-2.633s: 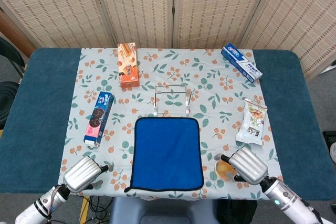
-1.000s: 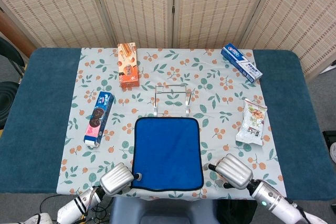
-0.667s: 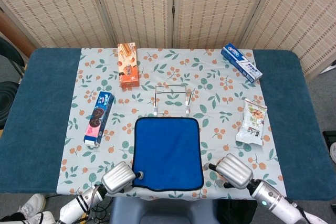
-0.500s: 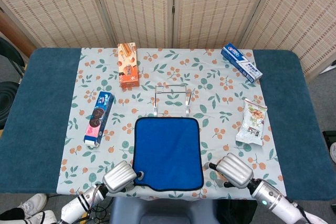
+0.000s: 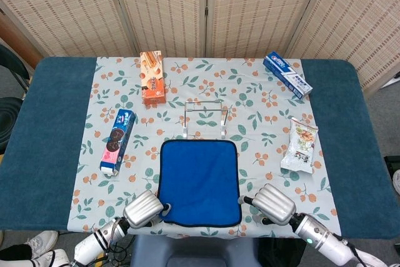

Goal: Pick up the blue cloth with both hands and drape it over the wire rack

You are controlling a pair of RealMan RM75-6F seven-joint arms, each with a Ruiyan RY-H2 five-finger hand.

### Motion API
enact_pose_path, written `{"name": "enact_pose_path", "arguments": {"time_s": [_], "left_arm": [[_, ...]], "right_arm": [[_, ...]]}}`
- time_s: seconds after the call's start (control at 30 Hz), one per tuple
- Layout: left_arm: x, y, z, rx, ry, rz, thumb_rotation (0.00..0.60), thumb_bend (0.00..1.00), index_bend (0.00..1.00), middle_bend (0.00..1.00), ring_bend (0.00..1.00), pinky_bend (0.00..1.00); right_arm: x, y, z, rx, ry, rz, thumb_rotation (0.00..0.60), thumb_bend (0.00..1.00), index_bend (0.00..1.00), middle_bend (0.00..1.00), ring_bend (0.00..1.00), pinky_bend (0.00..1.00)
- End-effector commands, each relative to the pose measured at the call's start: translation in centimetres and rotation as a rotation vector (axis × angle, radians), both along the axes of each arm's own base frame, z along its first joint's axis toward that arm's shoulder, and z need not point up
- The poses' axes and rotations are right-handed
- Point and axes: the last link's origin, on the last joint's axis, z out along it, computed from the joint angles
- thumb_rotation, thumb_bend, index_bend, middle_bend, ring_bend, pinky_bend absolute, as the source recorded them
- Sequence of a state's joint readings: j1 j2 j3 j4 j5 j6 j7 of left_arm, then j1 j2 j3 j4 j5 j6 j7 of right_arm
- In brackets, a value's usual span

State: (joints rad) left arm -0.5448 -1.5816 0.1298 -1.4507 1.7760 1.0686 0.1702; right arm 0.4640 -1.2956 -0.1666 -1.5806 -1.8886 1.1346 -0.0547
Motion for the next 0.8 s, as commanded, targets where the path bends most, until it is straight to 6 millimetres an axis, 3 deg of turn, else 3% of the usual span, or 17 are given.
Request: {"name": "enact_pose_path", "arguments": {"time_s": [0.03, 0.4, 0.8], "left_arm": [[-0.1, 0.0, 0.0, -0.003, 0.002, 0.004, 0.6, 0.37, 0.57, 1.0, 0.96, 1.0], [-0.2, -0.2, -0.1, -0.01, -0.008, 0.015, 0.6, 0.37, 0.57, 1.0, 0.96, 1.0], [-0.3, -0.3, -0.1, -0.014, -0.014, 0.03, 0.6, 0.37, 0.57, 1.0, 0.96, 1.0]], "right_arm": [[0.4, 0.1, -0.8, 0.014, 0.011, 0.036, 0.6, 0.28, 0.36, 0.93, 0.9, 1.0], [1.2, 0.7, -3.8, 0.074, 0.049, 0.121, 0.6, 0.28, 0.36, 0.93, 0.9, 1.0], [1.0, 0.7, -5.2, 0.099, 0.082, 0.148, 0.6, 0.28, 0.37, 0.93, 0.9, 1.0]]}}
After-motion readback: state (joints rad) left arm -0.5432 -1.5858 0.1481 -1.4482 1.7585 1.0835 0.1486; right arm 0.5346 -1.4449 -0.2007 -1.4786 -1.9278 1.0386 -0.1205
